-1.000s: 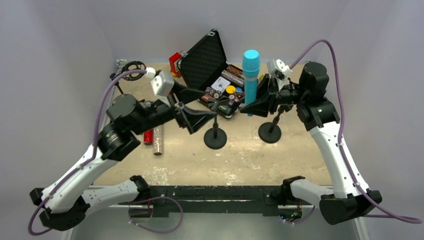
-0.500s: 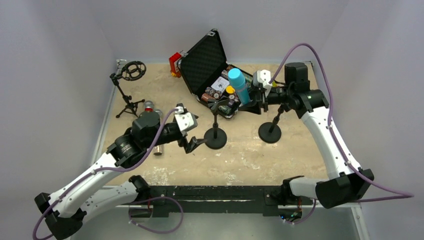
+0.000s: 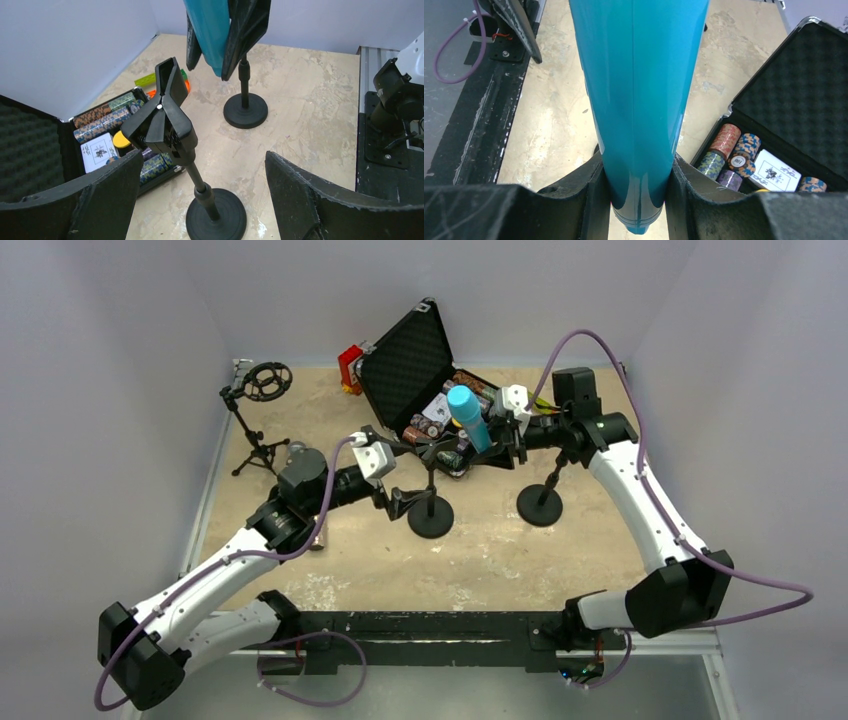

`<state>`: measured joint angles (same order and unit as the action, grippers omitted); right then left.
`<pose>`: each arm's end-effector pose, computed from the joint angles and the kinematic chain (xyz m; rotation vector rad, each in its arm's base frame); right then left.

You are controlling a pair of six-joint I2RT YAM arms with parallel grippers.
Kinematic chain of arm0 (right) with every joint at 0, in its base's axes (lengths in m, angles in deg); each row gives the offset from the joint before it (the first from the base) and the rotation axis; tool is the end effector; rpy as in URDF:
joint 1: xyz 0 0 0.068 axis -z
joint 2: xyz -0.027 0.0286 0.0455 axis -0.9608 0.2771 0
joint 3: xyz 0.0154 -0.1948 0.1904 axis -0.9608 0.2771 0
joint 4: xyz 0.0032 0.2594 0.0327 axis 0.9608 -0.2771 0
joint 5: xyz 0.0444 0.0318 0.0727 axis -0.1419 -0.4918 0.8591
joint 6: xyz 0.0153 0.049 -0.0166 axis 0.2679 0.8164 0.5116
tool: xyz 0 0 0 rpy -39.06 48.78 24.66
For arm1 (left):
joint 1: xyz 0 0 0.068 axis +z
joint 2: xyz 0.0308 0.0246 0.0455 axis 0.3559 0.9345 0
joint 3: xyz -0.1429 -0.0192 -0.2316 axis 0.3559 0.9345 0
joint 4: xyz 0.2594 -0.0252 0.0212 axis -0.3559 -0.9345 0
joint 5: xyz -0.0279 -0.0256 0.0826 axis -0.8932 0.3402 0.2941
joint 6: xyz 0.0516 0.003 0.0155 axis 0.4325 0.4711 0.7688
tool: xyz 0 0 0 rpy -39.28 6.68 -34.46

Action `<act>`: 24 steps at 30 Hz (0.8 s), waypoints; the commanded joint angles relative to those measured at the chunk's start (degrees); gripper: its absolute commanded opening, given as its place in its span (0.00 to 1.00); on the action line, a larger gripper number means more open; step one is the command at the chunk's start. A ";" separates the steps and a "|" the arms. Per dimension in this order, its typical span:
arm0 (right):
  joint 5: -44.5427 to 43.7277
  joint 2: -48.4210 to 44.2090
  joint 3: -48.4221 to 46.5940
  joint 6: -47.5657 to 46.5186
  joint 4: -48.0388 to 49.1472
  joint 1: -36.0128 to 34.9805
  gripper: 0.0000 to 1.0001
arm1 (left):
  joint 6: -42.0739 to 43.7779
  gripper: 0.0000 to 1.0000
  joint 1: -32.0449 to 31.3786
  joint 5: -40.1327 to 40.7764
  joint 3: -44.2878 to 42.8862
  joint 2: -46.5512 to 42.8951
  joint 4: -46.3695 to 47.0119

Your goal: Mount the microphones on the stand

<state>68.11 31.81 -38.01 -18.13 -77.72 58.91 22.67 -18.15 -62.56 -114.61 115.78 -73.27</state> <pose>0.2591 0.1032 0.3736 -1.4478 1.2933 0.9221 0.1645 -0.1533 0.3415 0.9521 1.3544 -0.8083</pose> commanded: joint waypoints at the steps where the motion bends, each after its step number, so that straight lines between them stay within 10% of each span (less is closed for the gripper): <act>1: 2.55 -0.96 1.19 0.31 2.09 -0.11 0.00 | 0.37 0.95 0.85 -3.12 -1.09 -0.07 4.70; 24: 4.47 -1.42 -2.00 -4.54 -5.30 -0.09 0.00 | 5.28 1.00 4.93 -8.18 -7.15 -3.48 -8.35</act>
<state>70.34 31.72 -37.75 -21.48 -82.79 58.93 26.17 -14.66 -67.00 -119.31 112.22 -81.31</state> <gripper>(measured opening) 0.390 0.997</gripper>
